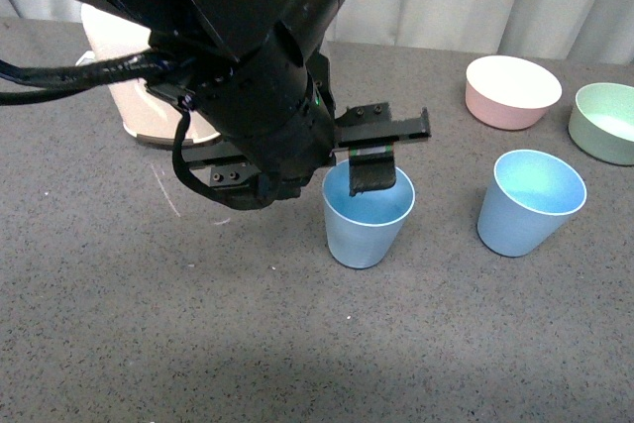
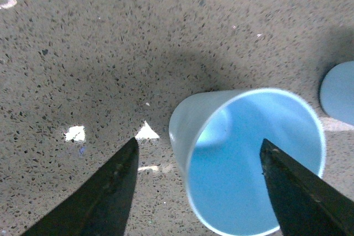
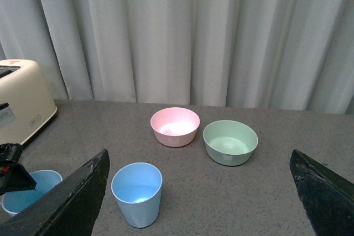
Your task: Stack blue cups with both arms
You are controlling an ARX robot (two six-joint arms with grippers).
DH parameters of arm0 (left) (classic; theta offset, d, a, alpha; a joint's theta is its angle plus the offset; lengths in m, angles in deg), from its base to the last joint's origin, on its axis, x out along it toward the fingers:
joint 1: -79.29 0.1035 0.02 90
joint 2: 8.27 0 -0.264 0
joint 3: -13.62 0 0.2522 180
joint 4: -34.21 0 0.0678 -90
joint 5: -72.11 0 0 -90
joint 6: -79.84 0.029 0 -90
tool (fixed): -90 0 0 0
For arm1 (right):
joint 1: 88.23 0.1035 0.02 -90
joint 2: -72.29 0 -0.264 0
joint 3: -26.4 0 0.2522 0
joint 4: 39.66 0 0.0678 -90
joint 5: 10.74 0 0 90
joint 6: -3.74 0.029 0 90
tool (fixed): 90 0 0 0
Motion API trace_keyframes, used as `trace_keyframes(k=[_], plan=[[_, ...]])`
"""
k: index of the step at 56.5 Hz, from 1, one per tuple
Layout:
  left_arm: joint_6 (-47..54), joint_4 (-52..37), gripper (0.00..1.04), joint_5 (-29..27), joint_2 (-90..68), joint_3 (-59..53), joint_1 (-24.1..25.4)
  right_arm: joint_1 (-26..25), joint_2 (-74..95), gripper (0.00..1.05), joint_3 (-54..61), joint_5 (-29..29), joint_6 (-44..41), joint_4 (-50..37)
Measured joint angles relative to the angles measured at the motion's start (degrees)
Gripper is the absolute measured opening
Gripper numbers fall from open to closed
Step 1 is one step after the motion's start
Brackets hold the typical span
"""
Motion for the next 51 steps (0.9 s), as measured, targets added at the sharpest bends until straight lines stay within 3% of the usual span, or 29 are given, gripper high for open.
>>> trace_keyframes(k=[10,11,15,18,19,22,28,32,41,51], plan=[[-0.09,-4.17,0.94,-2.01,4.13,-2.21,0.48,0.00,0.00,0.95,0.00,0.00,0.00,0.00],[1.27,-6.86,0.94,-4.26,4.09,-3.04,0.31,0.00,0.00,0.95,0.00,0.00,0.00,0.00],[8.83,-26.36,0.84,-16.90,4.11,-10.23,0.44,0.00,0.00,0.95,0.00,-0.02,0.00,0.00],[15.41,-42.64,0.75,-23.39,4.50,-18.18,1.18,0.00,0.00,0.95,0.00,-0.09,0.00,0.00],[15.98,-44.22,0.73,-23.76,4.57,-19.85,1.42,0.00,-0.02,0.95,0.00,-0.02,0.00,0.00],[20.87,-61.07,0.64,-25.16,5.60,-27.28,3.06,0.00,0.00,0.95,0.00,0.04,0.00,0.02],[25.55,-77.85,0.46,-23.28,12.70,-36.85,6.97,0.00,0.00,0.95,0.00,0.02,0.00,0.02],[27.23,-80.94,0.30,-20.55,19.96,-42.62,9.90,0.00,-0.02,0.95,0.00,0.00,0.00,0.02],[28.17,-76.56,0.04,-16.57,29.31,-50.56,14.05,0.00,0.00,0.95,0.00,-0.04,0.00,0.02],[28.65,-74.01,0.04,-12.11,38.97,-56.76,17.88,0.00,-0.02,0.95,0.00,-0.02,0.00,0.02]])
